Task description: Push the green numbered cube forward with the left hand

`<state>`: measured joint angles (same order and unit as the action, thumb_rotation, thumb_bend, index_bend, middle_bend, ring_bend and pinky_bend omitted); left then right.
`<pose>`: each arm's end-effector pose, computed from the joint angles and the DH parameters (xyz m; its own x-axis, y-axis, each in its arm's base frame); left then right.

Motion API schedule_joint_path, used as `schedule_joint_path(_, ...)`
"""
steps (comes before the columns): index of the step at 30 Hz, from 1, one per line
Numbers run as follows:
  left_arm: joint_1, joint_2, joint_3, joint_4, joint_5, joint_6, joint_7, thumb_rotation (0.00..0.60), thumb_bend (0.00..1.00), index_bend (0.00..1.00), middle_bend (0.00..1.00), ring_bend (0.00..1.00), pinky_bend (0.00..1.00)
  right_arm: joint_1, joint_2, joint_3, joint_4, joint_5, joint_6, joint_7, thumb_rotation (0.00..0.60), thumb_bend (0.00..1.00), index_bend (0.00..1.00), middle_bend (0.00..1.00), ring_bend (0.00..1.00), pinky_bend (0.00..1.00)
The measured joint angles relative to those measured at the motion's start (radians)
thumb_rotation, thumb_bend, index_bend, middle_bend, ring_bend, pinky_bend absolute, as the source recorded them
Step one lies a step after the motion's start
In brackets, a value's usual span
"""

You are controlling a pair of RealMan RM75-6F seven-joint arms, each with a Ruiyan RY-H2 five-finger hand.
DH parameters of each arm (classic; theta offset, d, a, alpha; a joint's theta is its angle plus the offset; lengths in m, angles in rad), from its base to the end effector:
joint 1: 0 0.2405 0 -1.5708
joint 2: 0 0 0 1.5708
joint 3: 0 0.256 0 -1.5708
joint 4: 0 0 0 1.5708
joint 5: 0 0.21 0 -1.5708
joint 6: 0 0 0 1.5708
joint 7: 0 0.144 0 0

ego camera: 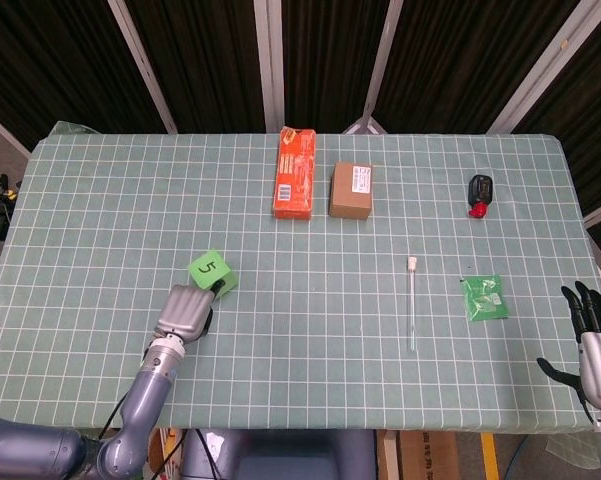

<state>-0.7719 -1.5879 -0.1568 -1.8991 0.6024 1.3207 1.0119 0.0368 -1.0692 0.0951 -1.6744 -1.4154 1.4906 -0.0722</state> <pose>-0.1177 0.2823 -0.0183 0.5915 0.3576 0.7227 0.8049 -0.2090 -0.5554 -0.3177 -0.1741 0.1807 0.4411 0.0210 0.8972 -0.8928 0.1123 0.4363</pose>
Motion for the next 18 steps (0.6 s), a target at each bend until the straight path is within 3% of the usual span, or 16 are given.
schedule_joint_path(18, -0.094, -0.098, -0.071, 0.138, -0.108, 0.044, 0.06, 0.6, 0.8, 0.18, 0.77, 0.61, 0.68, 0.004, -0.003, 0.002, 0.003, 0.012, -0.008, -0.012, 0.6, 0.04, 0.07, 0.0, 0.0, 0.0)
